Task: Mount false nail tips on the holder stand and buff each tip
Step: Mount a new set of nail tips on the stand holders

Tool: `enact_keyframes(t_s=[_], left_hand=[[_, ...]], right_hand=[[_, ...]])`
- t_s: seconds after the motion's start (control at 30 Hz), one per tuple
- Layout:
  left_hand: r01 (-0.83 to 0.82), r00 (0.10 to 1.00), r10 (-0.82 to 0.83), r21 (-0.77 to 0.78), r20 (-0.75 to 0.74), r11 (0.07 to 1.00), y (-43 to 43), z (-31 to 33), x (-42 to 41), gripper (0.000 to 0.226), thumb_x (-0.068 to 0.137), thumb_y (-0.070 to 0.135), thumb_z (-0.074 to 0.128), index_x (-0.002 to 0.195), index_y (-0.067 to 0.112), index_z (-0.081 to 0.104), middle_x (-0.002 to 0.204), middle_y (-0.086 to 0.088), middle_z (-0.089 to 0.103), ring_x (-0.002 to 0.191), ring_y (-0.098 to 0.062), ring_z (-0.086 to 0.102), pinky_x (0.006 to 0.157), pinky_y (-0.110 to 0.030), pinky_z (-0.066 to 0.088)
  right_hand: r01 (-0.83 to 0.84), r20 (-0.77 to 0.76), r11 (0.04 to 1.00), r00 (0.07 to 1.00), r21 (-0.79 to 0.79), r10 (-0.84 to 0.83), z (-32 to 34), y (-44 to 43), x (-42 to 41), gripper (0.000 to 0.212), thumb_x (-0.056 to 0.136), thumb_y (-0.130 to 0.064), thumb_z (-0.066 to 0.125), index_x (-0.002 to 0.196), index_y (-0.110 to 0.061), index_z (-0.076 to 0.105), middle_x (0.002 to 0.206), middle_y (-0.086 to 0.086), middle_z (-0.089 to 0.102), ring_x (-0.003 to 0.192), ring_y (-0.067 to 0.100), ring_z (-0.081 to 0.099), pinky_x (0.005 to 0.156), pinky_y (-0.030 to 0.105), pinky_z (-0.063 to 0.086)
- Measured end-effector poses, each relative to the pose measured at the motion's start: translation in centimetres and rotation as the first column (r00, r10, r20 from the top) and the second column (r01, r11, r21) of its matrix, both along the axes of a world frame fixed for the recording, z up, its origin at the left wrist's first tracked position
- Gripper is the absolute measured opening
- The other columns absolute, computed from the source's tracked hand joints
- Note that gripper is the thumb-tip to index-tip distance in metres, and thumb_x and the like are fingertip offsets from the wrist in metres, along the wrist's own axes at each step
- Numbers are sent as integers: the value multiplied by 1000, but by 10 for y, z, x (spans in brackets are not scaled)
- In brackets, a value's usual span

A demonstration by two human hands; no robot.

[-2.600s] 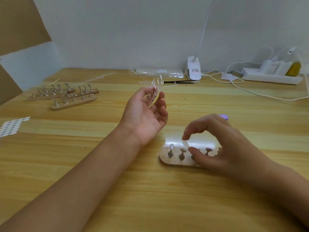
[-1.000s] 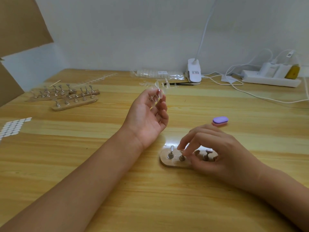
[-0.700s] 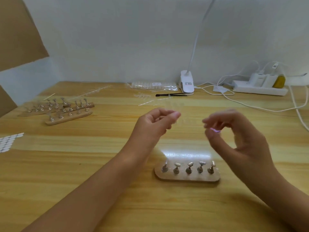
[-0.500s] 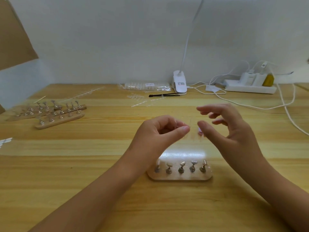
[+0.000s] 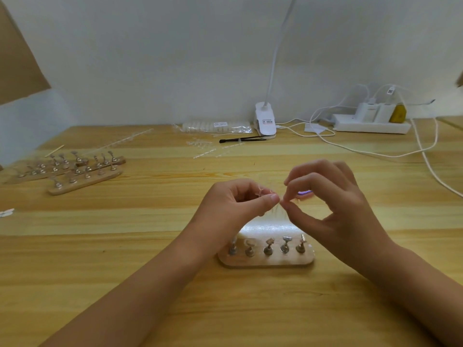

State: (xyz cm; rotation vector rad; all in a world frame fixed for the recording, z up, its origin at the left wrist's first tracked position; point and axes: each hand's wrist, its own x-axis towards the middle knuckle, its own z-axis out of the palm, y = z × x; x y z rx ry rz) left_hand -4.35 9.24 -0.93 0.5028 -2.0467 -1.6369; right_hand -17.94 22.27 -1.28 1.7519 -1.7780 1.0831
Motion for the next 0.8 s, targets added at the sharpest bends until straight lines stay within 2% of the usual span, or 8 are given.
enact_keyframes(t_s=[0.07,0.17,0.27,0.33,0.4,0.57,0.67,0.8], left_hand=[[6,1000,-6,-11,-20,1000,-1,1,1,8,85,23,75,78,21,74,71,5,67,68,-3,59,67,-14,50],[23,997,-27,-74,-66,997,-1,3,4,4,86,23,75,83,20,75,83,-8,71,77,-13,64,78,-28,54],[41,993,-60,-173,-105,984,2,3,5,6,86,22,75,90,18,75,92,-14,70,86,-31,64,85,-43,53],[71,988,-92,-167,-123,983,3,4,5,7,85,25,74,90,19,74,94,-11,71,89,-28,65,89,-41,53],[120,981,-127,-55,-144,991,1,7,5,11,84,29,73,87,19,71,100,-15,72,94,-27,67,91,-34,54],[291,951,-223,379,-213,879,-5,13,7,12,87,19,65,76,21,70,90,-7,70,101,-25,69,81,-23,56],[319,944,-241,443,-225,838,-6,12,6,19,91,17,62,74,20,69,88,-6,70,106,-29,65,81,-23,55],[290,952,-201,479,-230,828,-8,12,6,18,90,19,63,74,20,72,93,-10,70,108,-31,62,82,-24,56]], right_hand=[[-30,36,1000,999,10,29,-1,0,2,14,86,-27,64,86,-14,67,98,-5,64,97,21,55,85,38,46],[-108,341,994,934,-6,103,1,0,4,7,87,-27,67,90,-26,61,92,-11,66,96,17,62,85,31,48],[-221,676,974,709,-56,200,7,1,0,12,84,-19,71,93,-25,66,90,-1,71,91,16,68,83,28,53],[-279,805,957,548,-79,226,10,1,-5,13,82,-21,68,92,-26,73,89,0,73,88,10,68,81,21,53],[-280,835,956,500,-94,228,10,1,-7,13,80,-22,67,88,-28,76,88,-2,73,86,8,65,79,19,52],[-243,736,961,626,-131,259,9,-1,-1,9,81,-22,65,87,-25,71,88,5,69,84,11,62,78,31,53],[-216,668,971,709,-100,226,6,0,-2,9,83,-25,64,90,-25,69,91,1,71,85,12,67,83,40,56],[-227,577,971,785,-73,227,2,0,-6,13,86,-17,71,93,-26,67,92,-7,69,89,18,67,85,35,55]])
